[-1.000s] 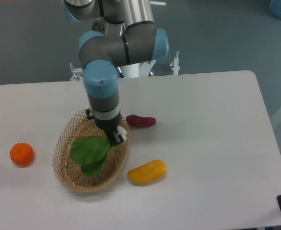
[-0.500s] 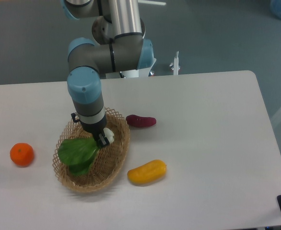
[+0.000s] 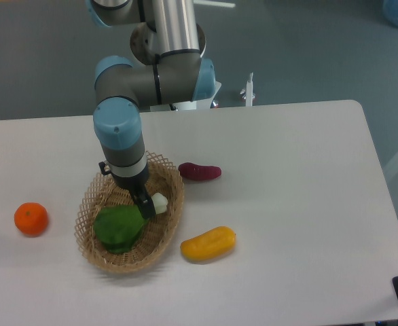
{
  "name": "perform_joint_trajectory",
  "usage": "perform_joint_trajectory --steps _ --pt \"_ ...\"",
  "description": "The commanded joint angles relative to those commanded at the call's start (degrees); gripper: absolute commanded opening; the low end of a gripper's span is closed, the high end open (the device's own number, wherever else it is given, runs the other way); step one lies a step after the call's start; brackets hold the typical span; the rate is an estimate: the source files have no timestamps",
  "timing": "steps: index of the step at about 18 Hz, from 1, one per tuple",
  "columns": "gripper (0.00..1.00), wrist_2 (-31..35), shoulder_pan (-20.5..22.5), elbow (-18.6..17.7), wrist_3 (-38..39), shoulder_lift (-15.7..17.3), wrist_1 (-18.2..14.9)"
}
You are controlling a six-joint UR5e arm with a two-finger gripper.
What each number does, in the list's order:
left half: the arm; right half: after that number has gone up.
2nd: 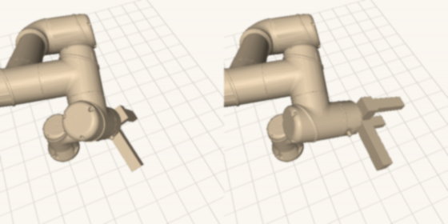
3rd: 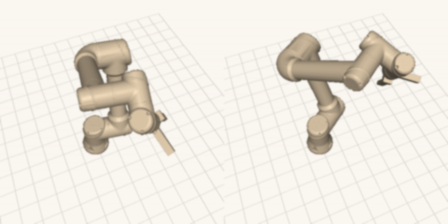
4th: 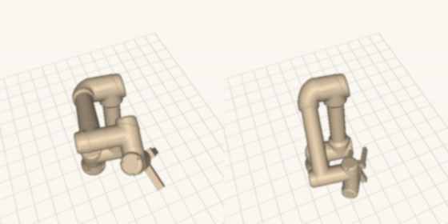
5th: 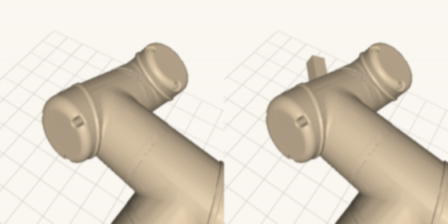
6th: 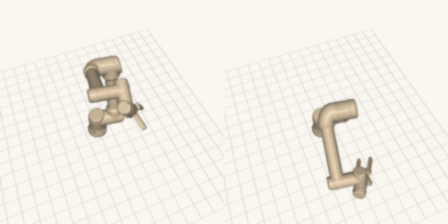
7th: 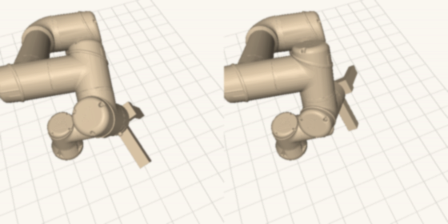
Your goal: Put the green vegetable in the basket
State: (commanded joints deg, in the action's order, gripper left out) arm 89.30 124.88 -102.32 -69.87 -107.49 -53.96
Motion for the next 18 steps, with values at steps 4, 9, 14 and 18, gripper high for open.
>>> perform_joint_trajectory --steps 4,9,14,18 --pt "1.00 0.26 3.35 3.96 -0.53 -1.05 -0.09" --pt "1.00 0.35 9.67 8.44 -3.16 -2.55 -0.53" --pt "1.00 -0.26 14.68 13.37 -9.31 -5.88 -1.05" --pt "1.00 -1.23 19.86 13.99 -15.45 -6.07 -1.40"
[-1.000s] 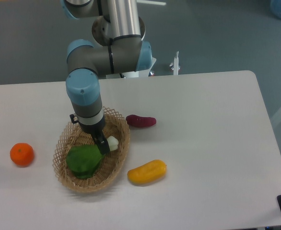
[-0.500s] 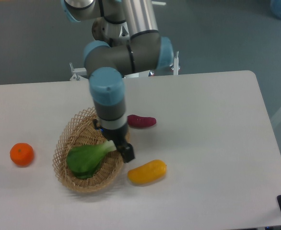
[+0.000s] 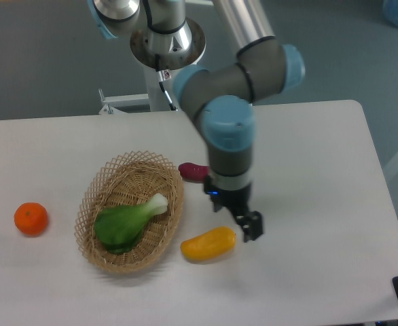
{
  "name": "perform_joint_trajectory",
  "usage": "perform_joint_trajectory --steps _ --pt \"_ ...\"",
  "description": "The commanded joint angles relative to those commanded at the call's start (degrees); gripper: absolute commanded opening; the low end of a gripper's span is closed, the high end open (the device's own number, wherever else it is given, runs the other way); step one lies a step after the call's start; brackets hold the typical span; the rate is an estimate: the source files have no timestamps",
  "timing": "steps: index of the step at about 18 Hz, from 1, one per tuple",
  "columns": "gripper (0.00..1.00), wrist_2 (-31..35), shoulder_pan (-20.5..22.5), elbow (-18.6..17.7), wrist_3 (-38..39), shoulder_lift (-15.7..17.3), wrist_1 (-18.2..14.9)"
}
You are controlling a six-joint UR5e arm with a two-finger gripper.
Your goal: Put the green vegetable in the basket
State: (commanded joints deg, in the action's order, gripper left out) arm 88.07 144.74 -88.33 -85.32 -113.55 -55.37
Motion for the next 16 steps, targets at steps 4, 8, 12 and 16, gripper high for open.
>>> perform_joint_trajectory --steps 4,8,12,16 --pt "1.00 -0.53 3.78 2.37 -3.09 -0.79 -4.47" --pt "1.00 -0.35 5.89 3.43 -6.07 -1.14 -7.91" --pt "1.00 -0.36 7.92 2.82 -8.81 -1.14 -7.83" --pt "1.00 -0.18 7.66 2.99 -8.81 -1.06 -7.82"
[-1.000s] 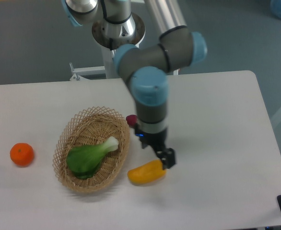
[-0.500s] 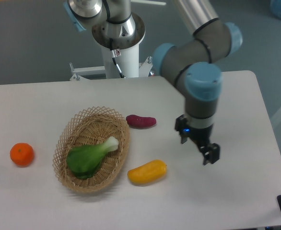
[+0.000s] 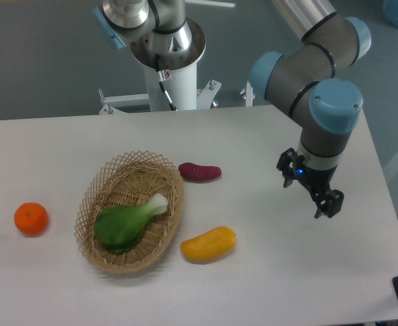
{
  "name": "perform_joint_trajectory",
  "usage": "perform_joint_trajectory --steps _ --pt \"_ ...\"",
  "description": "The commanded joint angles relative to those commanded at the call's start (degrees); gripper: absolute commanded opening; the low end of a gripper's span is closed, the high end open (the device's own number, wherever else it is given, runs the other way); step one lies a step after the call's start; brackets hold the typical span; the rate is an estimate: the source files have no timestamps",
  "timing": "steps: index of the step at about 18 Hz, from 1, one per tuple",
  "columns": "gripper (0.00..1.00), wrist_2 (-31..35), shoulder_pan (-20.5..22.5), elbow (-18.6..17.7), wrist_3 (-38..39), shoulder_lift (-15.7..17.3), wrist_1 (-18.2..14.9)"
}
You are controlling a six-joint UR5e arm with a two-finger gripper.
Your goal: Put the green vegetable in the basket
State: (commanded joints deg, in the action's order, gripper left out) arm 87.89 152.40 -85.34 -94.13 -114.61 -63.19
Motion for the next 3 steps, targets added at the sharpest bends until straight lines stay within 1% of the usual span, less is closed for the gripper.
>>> perform_joint_trajectory --steps 3 --pt "1.00 0.00 0.00 -0.18 0.00 0.26 0.00"
